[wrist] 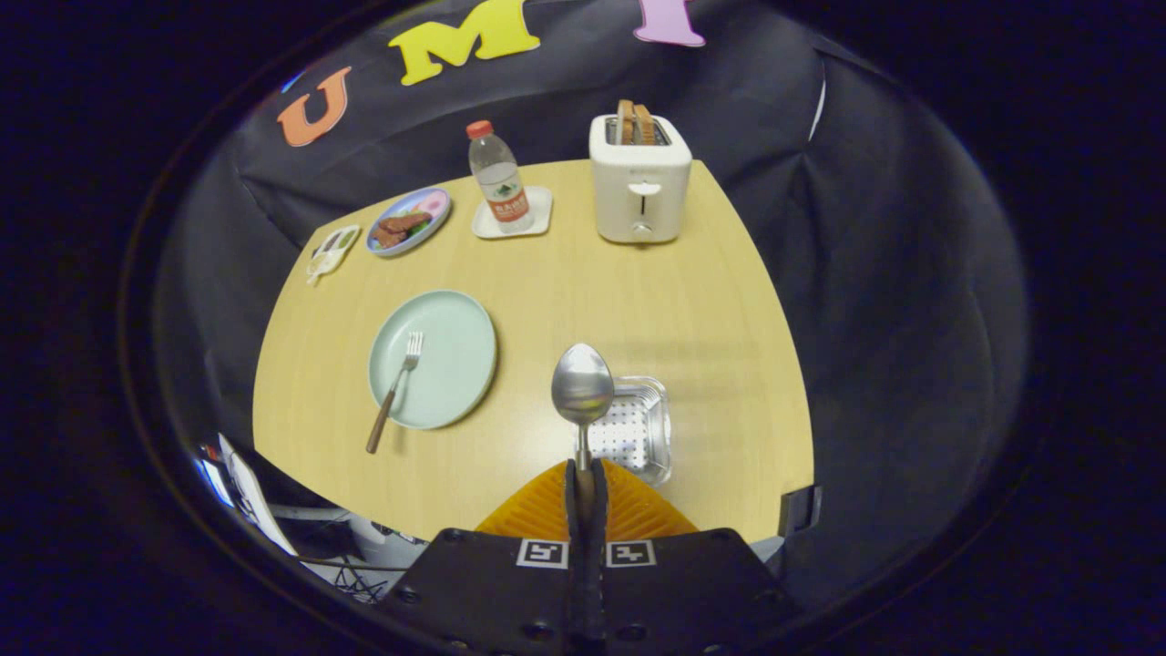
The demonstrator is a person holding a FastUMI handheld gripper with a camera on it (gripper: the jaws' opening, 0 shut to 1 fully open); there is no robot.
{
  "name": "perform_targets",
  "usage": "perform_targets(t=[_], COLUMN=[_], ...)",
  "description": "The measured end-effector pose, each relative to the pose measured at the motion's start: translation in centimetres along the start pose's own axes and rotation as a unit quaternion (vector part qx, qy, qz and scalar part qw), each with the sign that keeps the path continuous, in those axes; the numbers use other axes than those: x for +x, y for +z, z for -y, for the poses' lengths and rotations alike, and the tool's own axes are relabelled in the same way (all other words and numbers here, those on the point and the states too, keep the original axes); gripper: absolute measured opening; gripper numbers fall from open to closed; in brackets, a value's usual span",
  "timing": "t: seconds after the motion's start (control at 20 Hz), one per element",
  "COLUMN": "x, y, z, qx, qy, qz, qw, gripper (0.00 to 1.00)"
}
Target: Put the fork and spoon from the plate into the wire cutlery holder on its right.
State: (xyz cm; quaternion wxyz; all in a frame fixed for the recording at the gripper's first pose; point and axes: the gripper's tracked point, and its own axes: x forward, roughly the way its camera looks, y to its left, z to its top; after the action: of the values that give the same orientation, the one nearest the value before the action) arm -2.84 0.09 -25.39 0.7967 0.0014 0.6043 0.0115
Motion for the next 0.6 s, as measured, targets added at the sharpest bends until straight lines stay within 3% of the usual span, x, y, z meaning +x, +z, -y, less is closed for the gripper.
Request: perform_targets(t=[0.35, 0.6], x=[0.9, 1.8], y=[-2.1, -1.5], z=[1.7, 1.6], qx=[0.027, 0.046], qy=[0.008, 0.009], qz=[-0.068, -0.076], qw=[0.997, 0.996], gripper=[0.01, 0.03])
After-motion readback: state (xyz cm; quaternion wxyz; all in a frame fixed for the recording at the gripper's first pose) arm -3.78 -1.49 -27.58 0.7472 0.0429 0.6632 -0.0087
